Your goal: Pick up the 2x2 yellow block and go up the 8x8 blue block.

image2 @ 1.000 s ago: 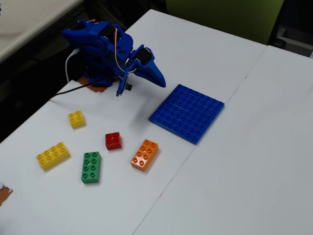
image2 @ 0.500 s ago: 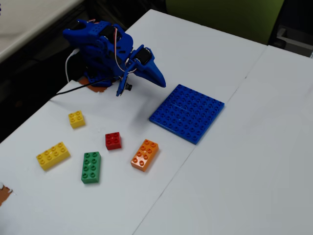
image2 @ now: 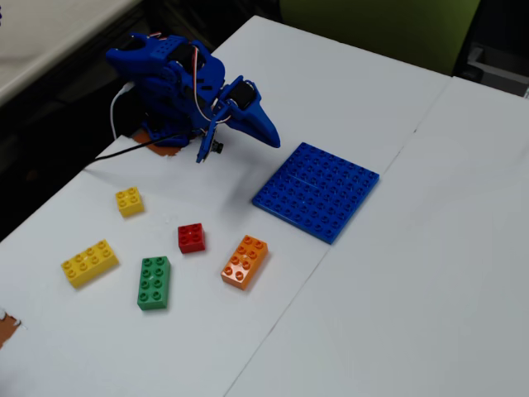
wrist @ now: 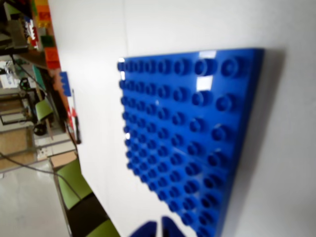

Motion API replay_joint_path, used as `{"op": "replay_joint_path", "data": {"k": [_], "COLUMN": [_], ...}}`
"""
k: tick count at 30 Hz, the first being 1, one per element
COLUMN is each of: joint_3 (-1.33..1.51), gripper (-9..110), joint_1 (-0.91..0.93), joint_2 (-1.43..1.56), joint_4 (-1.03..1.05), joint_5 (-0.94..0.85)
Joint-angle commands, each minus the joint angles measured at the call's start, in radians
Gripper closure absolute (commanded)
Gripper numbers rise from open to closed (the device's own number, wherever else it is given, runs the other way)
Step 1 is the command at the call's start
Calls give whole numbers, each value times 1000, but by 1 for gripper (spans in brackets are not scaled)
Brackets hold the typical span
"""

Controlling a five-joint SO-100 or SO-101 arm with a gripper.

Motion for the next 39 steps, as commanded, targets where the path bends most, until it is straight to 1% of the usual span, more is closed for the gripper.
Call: {"op": "replay_joint_path", "data": {"k": [1,2,3,5,7,8,11,16,21,24,29,34,39], "joint_3": [43,41,29,-14,-75,-106,-247,-601,-911,-1042,-1158,-1197,-1325], "gripper": [101,101,101,101,101,101,101,98,98,98,98,99,99], "joint_1": [-12,-14,-17,-21,-5,-2,28,84,183,255,391,577,770], "joint_2": [44,44,44,17,-43,-78,-209,-463,-675,-755,-816,-867,-960], "joint_4": [0,-6,0,-11,-15,-17,0,210,503,635,778,854,982], "joint_5": [-11,-49,-126,-388,-430,-483,-526,-680,-951,-1097,-1347,-1594,-1882]}}
